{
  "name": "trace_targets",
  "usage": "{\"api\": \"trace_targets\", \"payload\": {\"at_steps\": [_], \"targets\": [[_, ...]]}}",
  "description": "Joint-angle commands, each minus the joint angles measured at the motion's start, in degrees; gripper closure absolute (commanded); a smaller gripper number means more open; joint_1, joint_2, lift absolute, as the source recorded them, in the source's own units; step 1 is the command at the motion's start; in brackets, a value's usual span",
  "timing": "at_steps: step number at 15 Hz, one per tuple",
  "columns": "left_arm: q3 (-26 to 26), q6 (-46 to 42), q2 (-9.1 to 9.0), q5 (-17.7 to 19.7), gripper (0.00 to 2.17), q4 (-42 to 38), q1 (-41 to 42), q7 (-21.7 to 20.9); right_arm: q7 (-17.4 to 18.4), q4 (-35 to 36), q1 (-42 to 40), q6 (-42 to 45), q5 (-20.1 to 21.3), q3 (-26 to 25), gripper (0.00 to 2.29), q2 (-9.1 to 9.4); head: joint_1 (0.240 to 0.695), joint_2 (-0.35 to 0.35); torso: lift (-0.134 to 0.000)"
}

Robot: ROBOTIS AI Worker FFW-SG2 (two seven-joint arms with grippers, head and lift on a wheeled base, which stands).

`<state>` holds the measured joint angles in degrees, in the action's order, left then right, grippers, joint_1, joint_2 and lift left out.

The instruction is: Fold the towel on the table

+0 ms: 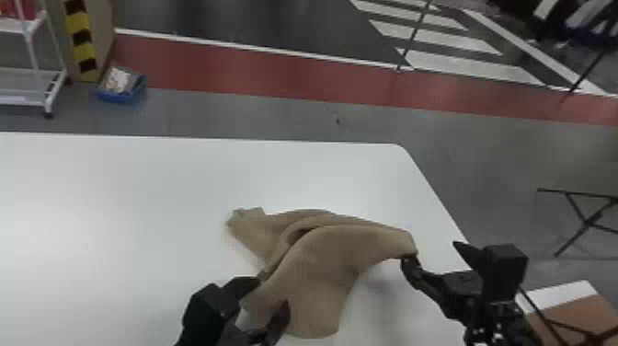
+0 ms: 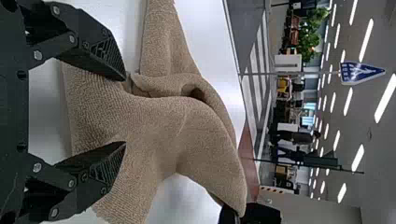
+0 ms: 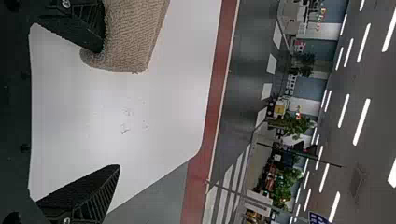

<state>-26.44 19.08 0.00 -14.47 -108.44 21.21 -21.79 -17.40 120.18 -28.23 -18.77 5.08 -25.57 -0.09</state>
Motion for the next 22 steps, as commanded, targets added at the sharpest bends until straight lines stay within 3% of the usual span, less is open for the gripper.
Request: {"api": "trace_targets", "payload": {"at_steps": [1, 8, 10, 12, 15, 16, 17, 18, 19, 20, 21, 22], "targets": [[0.16, 1.27, -0.15, -0.38, 1.88, -0.2, -0.12, 0.78, -0.09, -0.3, 0.28, 0.0, -0.15, -0.18, 0.05, 0.14, 0.695, -0.35, -0.125], [5.25, 5.49, -0.15, -0.47, 1.91, -10.66, 2.96, -1.06, -0.61, -1.0, 0.55, 0.0, -0.15, -0.98, 0.09, 0.14, 0.695, -0.35, -0.125], [7.71, 9.71, -0.15, -0.03, 1.91, -16.28, 4.02, -2.99, -2.28, -1.44, 0.46, 1.41, 2.04, -0.98, 0.09, 0.14, 0.695, -0.35, -0.125], [8.68, 10.24, -0.15, -0.03, 1.91, -18.39, 4.28, -3.35, -7.12, -2.41, -0.07, 12.48, 11.1, 0.96, 0.09, 0.14, 0.695, -0.35, -0.125], [9.3, 10.41, -0.15, -0.29, 1.91, -18.48, 3.31, -3.43, -9.84, -2.94, -0.86, 21.09, 24.81, 4.12, 0.16, 0.14, 0.695, -0.35, -0.125], [9.47, 10.59, -0.15, -0.47, 1.91, -18.48, 2.61, -4.49, -12.57, -2.85, -0.77, 22.85, 29.2, 4.74, 0.39, 0.14, 0.695, -0.35, -0.125], [9.47, 12.35, -0.15, -0.56, 1.91, -18.57, 1.82, -5.28, -15.2, -2.85, -0.6, 25.14, 32.1, 4.74, 0.8, 0.14, 0.695, -0.35, -0.125], [10.44, 14.98, -0.15, -0.38, 1.91, -18.57, 0.85, -5.63, -18.02, -2.76, -0.33, 25.31, 33.77, 4.39, 1.42, 0.14, 0.695, -0.35, -0.125], [10.7, 15.69, -0.15, -0.47, 1.91, -18.57, -0.03, -5.72, -18.72, -2.5, -0.42, 25.31, 33.95, 4.03, 1.66, 0.14, 0.695, -0.35, -0.125], [10.79, 15.69, -0.15, -0.56, 1.91, -18.57, -0.64, -5.63, -19.07, -2.5, -0.6, 25.14, 33.86, 3.95, 1.64, 0.14, 0.695, -0.35, -0.125], [10.7, 15.86, -0.15, -0.56, 1.72, -18.57, -1.17, -5.19, -19.07, -2.58, -0.95, 25.14, 32.98, 3.95, 1.3, 0.14, 0.695, -0.35, -0.125], [10.09, 15.86, -0.15, -0.47, 0.66, -18.83, -0.55, -3.26, -18.98, -2.67, -1.3, 25.14, 31.4, 3.86, 0.45, 0.14, 0.695, -0.35, -0.125]]}}
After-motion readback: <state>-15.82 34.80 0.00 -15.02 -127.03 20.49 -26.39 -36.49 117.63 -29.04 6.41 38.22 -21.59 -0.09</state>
